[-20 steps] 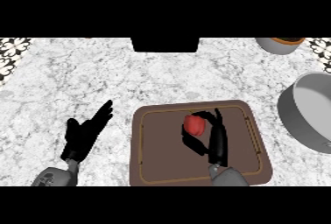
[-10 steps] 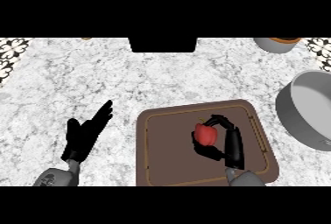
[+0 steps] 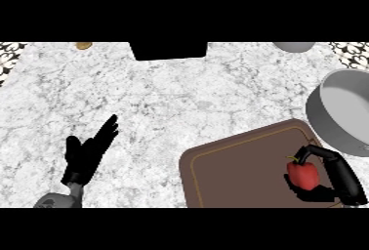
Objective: Pick the bell pepper from the tray and place it in the pot
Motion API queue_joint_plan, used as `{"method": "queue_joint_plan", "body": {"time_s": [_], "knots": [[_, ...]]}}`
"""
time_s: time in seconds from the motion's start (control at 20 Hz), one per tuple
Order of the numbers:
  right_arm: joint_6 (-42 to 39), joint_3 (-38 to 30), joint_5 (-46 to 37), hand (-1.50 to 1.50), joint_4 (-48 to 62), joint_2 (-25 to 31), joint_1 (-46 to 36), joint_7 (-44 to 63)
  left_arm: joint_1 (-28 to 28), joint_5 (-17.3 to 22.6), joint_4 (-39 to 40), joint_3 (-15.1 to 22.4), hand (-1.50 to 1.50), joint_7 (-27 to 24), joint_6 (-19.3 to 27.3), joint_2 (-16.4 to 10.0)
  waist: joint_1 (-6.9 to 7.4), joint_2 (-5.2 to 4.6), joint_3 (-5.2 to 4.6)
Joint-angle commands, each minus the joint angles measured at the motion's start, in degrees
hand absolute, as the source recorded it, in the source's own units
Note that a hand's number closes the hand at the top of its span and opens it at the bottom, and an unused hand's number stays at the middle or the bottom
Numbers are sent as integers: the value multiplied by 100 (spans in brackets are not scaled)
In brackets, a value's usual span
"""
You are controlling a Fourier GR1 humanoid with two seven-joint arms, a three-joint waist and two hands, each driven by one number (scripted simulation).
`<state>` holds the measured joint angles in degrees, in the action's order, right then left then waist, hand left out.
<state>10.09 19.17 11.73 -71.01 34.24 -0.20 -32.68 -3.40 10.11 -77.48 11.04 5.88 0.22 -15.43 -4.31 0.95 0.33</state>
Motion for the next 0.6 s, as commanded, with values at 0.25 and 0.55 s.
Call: {"method": "queue_joint_plan", "body": {"time_s": [0.25,0.55], "knots": [[-2704,-1614,1019,150,1260,2535,682,-2293,61,10,-109,-29,0,-4,17,-9,33,-67,21],[-3531,-2304,960,150,2621,3402,851,-3746,-154,-8,-124,32,0,71,-105,3,279,-101,11]]}}
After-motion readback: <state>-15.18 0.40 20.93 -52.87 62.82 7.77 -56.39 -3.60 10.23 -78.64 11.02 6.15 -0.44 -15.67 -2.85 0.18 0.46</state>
